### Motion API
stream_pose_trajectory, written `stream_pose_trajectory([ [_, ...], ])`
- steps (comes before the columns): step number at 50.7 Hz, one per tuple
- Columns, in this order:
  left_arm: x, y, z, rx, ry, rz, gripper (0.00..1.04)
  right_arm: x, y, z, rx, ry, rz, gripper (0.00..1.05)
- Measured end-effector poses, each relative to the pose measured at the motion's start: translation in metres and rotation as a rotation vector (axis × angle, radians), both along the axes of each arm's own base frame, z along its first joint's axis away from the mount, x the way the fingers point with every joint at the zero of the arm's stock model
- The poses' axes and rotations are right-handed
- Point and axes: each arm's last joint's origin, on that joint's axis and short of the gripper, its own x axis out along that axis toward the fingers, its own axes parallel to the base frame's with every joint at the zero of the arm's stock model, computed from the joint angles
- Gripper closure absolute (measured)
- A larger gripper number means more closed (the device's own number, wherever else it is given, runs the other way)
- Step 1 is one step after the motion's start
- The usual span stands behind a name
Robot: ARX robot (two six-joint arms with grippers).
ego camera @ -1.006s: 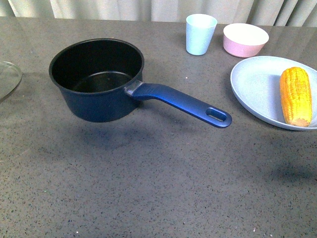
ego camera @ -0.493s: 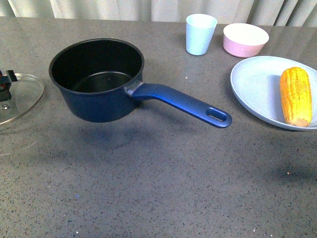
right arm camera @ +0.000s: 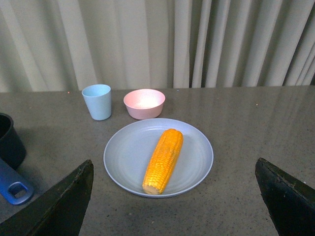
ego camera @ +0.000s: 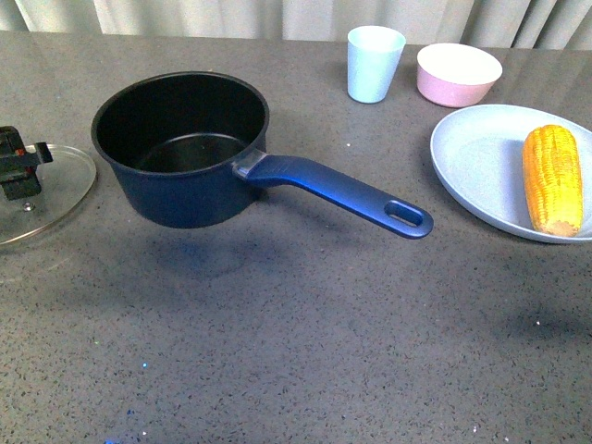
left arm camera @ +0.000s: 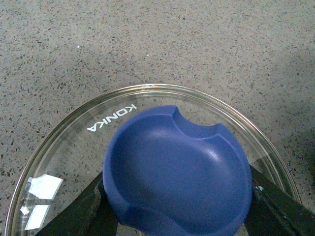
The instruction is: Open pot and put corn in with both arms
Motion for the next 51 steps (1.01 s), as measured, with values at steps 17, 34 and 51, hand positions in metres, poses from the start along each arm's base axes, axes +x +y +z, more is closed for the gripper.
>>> stream_pose_trajectory([
  [17,0.0016,-0.0046,-0.0049,-0.006,-0.01,0.008,0.49,0.0,0.0,0.0,0.0,0.0,0.0,0.09],
  [34,0.0016,-0.0048,-0.006,-0.012,-0.011,0.013,0.49,0.0,0.0,0.0,0.0,0.0,0.0,0.09],
  [51,0.0002,-0.0056,-0.0069,-0.018,-0.009,0.01,0.08,0.0,0.0,0.0,0.0,0.0,0.0,0.09],
])
